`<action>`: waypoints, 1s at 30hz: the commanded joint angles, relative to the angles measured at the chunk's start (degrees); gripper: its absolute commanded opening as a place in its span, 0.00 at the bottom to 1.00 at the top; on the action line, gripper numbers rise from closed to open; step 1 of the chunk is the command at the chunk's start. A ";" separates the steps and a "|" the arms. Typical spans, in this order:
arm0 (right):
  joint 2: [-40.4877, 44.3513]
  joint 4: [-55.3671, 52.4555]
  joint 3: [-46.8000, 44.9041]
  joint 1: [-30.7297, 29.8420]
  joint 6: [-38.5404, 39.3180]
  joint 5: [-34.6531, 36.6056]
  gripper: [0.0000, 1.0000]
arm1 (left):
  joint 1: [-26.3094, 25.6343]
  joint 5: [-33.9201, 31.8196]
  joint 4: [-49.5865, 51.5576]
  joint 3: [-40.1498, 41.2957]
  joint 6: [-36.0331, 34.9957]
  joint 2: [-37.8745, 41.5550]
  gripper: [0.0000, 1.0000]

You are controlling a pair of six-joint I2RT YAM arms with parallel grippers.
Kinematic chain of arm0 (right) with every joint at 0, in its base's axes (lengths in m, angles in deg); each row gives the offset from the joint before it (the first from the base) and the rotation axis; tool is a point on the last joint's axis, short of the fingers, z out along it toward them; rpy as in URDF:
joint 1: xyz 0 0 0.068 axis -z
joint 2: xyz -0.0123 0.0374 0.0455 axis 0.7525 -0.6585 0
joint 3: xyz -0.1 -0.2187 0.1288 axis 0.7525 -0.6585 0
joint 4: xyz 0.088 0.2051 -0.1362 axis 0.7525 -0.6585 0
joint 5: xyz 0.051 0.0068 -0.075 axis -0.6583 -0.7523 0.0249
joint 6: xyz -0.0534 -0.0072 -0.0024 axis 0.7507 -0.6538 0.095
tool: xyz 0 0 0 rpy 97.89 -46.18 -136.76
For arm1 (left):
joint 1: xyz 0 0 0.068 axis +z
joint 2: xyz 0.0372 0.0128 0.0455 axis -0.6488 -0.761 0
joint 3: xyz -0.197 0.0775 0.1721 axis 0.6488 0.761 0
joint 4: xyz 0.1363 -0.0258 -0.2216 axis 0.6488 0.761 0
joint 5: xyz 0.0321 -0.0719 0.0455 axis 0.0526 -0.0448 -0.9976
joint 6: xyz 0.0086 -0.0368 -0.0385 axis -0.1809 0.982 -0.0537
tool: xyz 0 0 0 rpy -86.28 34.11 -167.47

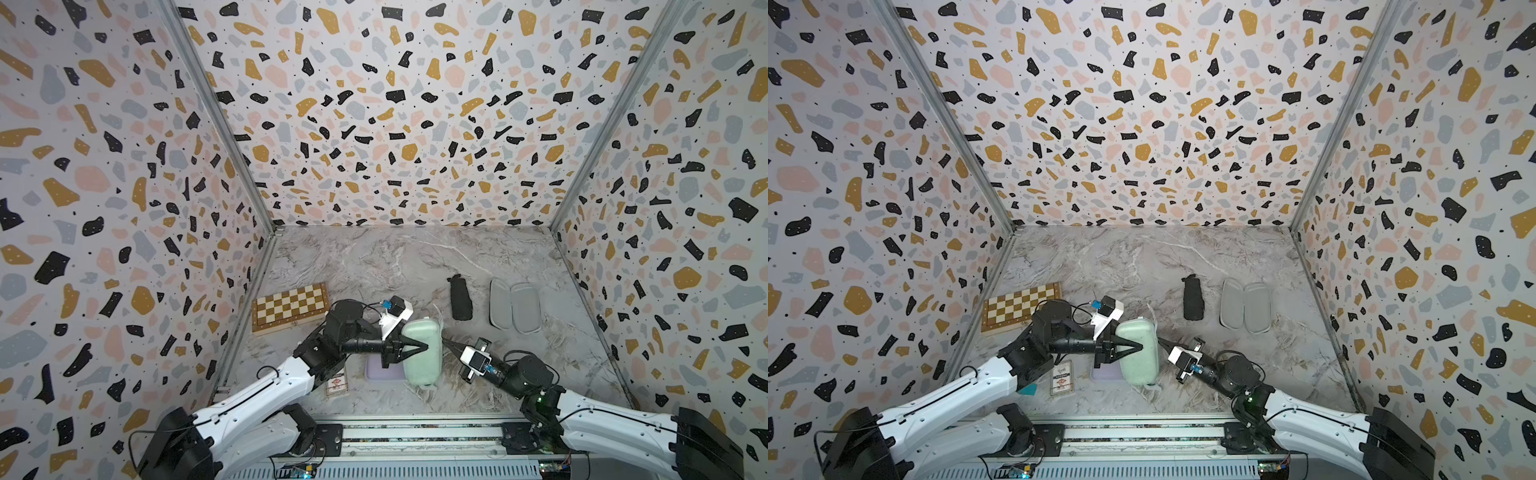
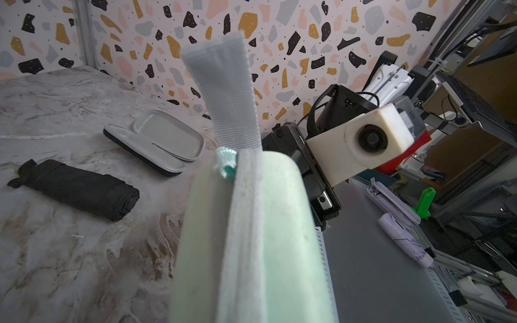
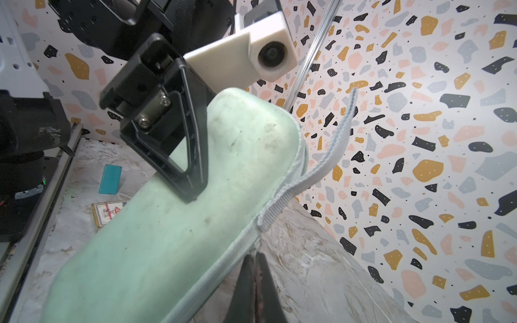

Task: Put umbrellas into zippered umbrella sleeves
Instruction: Zip the zipper on the umbrella sleeve.

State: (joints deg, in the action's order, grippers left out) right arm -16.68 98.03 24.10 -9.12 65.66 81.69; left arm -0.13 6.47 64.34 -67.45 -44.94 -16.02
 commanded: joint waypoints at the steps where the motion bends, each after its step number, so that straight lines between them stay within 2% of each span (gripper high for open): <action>1: -0.08 -2.67 0.08 -0.36 -1.72 2.77 0.00 | -0.03 -4.11 -5.48 -3.73 2.66 2.40 0.00; 6: 0.63 -3.57 -1.18 -1.06 -3.31 4.11 0.00 | -0.03 -5.42 -5.24 -5.17 4.47 1.89 0.00; 16: 0.25 -3.38 -3.11 -2.18 -6.33 5.42 0.00 | -0.03 -16.65 -5.52 -7.64 8.01 1.75 0.00; 30: -5.35 -2.98 -1.85 -4.77 -8.76 6.61 0.00 | 0.06 -23.28 -7.59 -9.76 7.88 1.07 0.00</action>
State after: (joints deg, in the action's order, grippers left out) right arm -21.53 95.89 21.28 -12.71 58.32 90.31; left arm -0.43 -12.46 67.09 -73.29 -37.01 -16.55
